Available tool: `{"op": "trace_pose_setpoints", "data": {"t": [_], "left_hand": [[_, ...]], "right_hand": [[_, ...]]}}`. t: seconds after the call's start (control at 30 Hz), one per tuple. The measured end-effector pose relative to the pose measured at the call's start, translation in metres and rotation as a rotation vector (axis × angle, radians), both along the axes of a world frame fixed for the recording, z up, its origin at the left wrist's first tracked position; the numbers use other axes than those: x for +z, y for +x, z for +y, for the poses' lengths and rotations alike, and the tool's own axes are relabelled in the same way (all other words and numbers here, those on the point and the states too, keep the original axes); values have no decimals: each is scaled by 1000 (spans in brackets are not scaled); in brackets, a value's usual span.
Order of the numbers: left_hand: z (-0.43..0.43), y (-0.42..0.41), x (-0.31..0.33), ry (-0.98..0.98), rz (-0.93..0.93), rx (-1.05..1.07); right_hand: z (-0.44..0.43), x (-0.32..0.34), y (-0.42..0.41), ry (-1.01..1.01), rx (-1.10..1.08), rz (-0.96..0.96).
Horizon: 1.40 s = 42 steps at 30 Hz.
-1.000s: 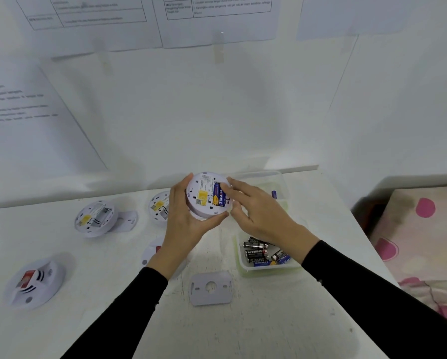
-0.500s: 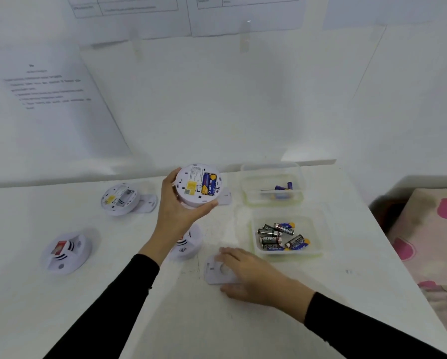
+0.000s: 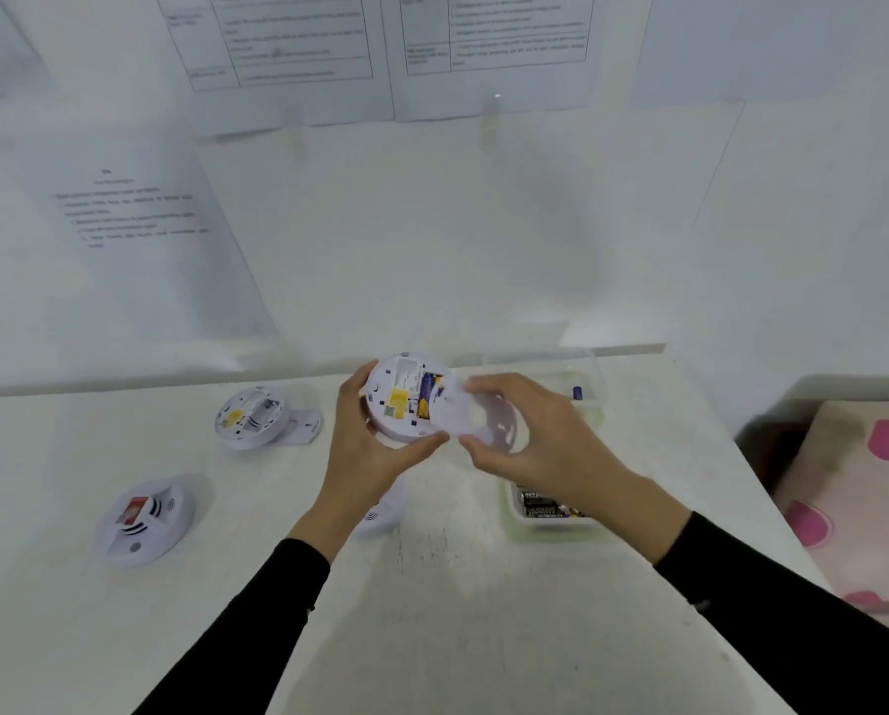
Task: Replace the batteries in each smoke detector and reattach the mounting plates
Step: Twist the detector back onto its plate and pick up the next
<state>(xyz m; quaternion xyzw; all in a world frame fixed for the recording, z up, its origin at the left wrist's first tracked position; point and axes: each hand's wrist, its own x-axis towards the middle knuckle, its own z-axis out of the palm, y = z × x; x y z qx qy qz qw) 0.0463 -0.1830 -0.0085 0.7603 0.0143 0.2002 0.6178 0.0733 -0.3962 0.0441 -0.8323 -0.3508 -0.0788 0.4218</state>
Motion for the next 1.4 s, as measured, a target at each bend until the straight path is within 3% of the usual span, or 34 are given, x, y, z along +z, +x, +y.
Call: {"op": "trace_pose_setpoints", "data": {"t": [0.13, 0.33, 0.53, 0.63, 0.8, 0.87, 0.97, 1.13, 1.4], "left_hand": [[-22, 2, 4, 29, -33, -70], [-36, 6, 11, 16, 13, -106], [-39, 8, 14, -15, -6, -142], [-38, 7, 17, -52, 29, -178], [-39, 5, 17, -129, 98, -223], [-40, 5, 16, -140, 115, -246], [-39, 5, 16, -181, 168, -298], [-35, 8, 17, -525, 322, -308], [-28, 12, 14, -601, 344, -357]], "right_hand": [[7, 16, 21, -38, 10, -18], [13, 11, 36, -132, 2, -250], [6, 7, 40, -231, 8, -278], [2, 12, 41, -96, 1, -62], [-8, 19, 50, 162, -65, 800], [-11, 16, 55, 281, -29, 1061], [-14, 13, 61, 281, 42, 1132], [-19, 6, 67, 281, 49, 1176], [-20, -1, 72, 368, 74, 1271]]}}
